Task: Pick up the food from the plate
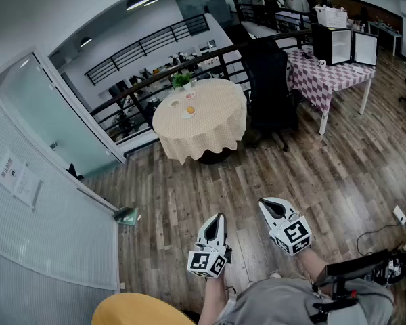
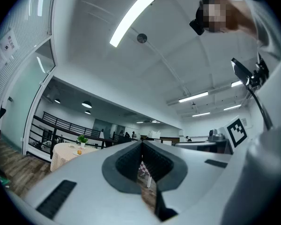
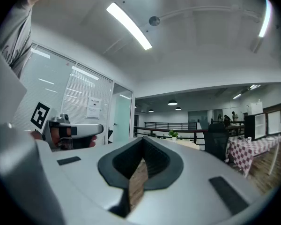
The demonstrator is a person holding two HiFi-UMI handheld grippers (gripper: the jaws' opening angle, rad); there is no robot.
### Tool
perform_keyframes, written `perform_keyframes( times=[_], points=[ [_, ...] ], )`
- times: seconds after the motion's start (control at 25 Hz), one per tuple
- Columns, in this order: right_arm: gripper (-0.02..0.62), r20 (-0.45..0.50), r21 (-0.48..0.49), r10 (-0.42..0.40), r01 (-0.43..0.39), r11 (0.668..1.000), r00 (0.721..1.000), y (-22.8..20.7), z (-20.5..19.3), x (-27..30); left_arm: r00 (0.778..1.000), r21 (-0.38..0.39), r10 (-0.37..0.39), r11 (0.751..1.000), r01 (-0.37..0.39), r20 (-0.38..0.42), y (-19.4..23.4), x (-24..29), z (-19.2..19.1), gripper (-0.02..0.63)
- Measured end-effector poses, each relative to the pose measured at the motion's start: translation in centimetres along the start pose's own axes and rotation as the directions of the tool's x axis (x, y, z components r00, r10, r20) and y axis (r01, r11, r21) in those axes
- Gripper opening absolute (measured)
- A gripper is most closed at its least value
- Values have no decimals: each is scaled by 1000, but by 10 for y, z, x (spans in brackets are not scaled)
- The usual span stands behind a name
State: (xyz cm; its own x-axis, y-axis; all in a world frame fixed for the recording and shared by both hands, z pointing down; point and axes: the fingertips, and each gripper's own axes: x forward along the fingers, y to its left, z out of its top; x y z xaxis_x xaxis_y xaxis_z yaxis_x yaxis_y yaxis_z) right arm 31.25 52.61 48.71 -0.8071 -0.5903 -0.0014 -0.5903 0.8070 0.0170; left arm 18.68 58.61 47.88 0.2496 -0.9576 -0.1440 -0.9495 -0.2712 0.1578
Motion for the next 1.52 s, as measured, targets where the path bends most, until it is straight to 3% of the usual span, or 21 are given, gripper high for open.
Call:
perform_keyframes(
  times=[0.28, 0.52, 0.76, 1.16, 1.52],
  points=[
    [5, 4, -5, 11, -11, 1000, 1000, -10, -2, -6, 1000, 5, 10, 1000, -10, 7, -9, 12, -2, 11],
    [5, -8, 21, -29, 29, 999, 1000, -37, -11, -5, 999, -2, 41, 999, -41, 27, -22, 19, -7, 11],
    [3, -18, 43, 30, -30, 999, 999, -44, -20, 5, 998, 2, 56, 998, -56, 10, -31, 30, -9, 11],
    [3, -53, 16, 32, -32, 999, 998, -78, -30, 39, 997, 14, 65, 998, -65, 40, 0, 79, -4, 11],
    [5, -61, 31, 22, -20, 999, 998, -105, -42, 126, 996, -6, 79, 997, -79, 28, 83, 132, -14, 11]
  ],
)
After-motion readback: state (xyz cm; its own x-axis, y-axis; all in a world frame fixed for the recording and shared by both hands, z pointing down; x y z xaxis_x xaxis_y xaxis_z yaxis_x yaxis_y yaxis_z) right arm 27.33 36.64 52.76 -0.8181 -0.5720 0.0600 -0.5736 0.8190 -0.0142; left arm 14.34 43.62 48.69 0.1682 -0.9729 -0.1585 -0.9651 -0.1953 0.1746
